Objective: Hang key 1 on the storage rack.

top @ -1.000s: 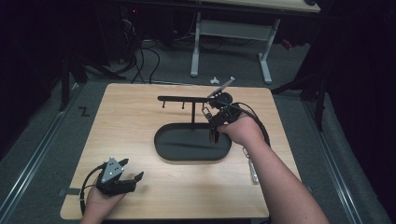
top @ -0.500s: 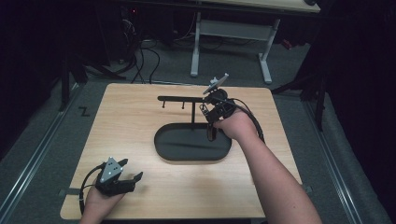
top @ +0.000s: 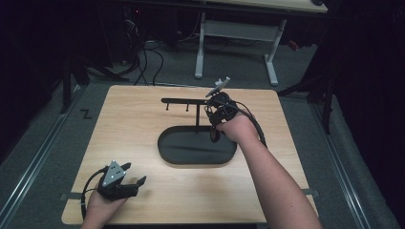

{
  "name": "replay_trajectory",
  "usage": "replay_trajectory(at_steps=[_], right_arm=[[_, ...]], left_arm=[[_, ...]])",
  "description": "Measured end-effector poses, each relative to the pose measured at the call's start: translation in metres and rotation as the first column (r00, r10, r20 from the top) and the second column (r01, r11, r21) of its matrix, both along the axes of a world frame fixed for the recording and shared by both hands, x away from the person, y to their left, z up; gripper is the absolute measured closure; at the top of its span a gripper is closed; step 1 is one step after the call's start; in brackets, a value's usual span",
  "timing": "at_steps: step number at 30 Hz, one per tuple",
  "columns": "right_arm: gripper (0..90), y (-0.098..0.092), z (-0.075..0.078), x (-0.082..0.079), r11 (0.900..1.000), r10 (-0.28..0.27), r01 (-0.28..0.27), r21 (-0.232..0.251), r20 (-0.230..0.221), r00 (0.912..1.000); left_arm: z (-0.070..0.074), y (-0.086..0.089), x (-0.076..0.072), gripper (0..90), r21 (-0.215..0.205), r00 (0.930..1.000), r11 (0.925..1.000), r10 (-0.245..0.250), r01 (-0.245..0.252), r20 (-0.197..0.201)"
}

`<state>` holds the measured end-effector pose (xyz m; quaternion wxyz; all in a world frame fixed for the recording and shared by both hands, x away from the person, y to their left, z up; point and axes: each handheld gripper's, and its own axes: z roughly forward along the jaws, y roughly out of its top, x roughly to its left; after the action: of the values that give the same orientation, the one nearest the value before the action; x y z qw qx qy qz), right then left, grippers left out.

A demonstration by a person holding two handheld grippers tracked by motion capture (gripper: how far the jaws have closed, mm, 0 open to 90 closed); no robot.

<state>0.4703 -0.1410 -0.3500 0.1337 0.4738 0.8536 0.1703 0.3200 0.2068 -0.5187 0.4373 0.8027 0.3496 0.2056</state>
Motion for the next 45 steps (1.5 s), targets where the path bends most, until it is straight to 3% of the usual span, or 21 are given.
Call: replay_trajectory(at_steps=[5, 24, 33, 45], right_arm=[[80.1, 0.002, -0.003, 0.006, 1.000, -0.016, 0.016, -0.014, 0.014, 0.9998], [77.4, 0.011, -0.010, 0.012, 0.998, -0.018, 0.018, -0.056, -0.003, 0.9998], [73.8, 0.010, -0.005, 0.002, 0.999, -0.006, 0.006, -0.049, 0.000, 1.0000], [65.0, -0.013, -0.002, -0.025, 1.000, 0.008, -0.008, -0.006, -0.002, 1.0000]], left_arm=[[0.001, -0.001, -0.001, 23.2, -0.007, 1.0000, 0.9999, -0.009, 0.009, -0.003], [0.001, -0.002, 0.000, 23.2, -0.012, 0.9998, 0.9998, -0.018, 0.018, -0.011], [-0.001, -0.004, 0.000, 23.2, 0.001, 0.9997, 0.9998, -0.021, 0.022, -0.011], [-0.001, -0.004, 0.001, 22.5, 0.013, 0.9999, 0.9999, -0.011, 0.011, -0.009]])
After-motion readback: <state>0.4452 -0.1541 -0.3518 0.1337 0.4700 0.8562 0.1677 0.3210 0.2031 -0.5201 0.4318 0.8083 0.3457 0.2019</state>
